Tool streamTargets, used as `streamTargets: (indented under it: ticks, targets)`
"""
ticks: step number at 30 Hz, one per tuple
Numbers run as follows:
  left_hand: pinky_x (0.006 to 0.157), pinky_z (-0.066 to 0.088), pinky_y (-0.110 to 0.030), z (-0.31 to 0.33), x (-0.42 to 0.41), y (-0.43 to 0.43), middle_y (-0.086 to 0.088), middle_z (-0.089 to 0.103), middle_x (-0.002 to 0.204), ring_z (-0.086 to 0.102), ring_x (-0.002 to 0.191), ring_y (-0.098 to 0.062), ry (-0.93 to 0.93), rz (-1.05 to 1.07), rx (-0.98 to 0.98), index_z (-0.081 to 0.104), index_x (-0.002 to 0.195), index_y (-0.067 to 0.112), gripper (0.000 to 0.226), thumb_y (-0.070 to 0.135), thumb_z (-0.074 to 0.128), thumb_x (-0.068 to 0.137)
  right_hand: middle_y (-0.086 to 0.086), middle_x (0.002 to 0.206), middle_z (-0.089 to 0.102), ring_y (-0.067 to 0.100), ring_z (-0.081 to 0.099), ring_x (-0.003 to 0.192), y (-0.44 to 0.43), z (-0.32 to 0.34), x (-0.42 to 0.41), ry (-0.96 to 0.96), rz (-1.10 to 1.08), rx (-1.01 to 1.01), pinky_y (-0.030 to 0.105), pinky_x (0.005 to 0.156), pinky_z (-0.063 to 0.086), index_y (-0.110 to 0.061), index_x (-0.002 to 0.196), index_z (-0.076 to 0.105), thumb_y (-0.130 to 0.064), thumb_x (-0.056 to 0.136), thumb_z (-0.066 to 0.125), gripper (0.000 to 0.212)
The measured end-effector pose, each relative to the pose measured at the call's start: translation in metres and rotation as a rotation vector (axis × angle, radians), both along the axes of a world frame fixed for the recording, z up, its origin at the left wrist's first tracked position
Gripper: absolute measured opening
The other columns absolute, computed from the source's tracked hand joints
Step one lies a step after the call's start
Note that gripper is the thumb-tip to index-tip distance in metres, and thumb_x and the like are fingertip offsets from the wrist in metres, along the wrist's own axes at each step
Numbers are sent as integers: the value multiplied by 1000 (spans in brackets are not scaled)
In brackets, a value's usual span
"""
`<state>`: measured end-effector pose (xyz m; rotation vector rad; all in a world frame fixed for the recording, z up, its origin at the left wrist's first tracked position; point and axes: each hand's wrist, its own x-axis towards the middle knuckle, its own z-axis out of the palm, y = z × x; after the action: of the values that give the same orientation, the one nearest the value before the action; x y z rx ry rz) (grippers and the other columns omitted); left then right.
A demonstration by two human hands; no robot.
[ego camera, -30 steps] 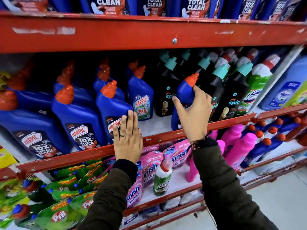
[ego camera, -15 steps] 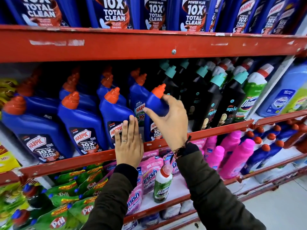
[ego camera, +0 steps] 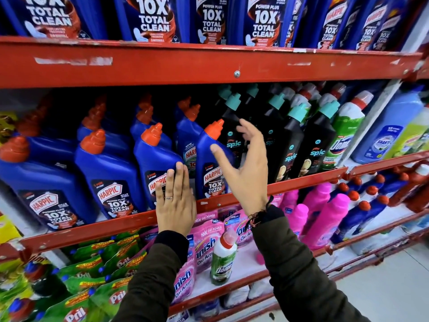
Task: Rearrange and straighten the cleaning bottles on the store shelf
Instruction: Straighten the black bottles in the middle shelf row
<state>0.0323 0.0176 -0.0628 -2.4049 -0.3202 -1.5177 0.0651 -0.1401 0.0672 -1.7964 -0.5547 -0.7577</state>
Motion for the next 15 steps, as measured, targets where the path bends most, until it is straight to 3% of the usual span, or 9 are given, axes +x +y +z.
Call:
streamTargets:
  ticks: [4,7,11,15]
  targets:
    - [129,-16,-44,-1,1,0,-9,-15,173,-18,160,-24,-8,17,-10,-5,166,4,80,26,36,102,14,140,58,28,54,134,-32,13,21,-129,-224,86,40,118,42,-1,142,56,-17,102,68,45]
    - [129,-16,-44,1,-1,-1,-10,-18,172,-20,160,-24,1,20,-15,-6,166,3,81,26,38,102,22,151,48,36,45,144,-62,27,48,-42,-405,96,38,125,28,2,150,47,-10,98,67,57]
    - [129,-16,-44,3,-2,-2,-10,-18,172,-21,159,-24,0,18,-11,-7,166,3,80,26,37,103,23,166,29,40,27,157,-95,46,84,215,-555,76,44,128,17,-1,164,24,-24,103,62,76]
    - [129,-14,-45,3,-2,-3,-11,-19,172,-21,159,-24,11,18,-23,-7,166,3,78,26,35,104,21,167,24,41,24,156,-110,57,111,370,-552,44,51,129,20,-5,167,17,-36,104,62,83]
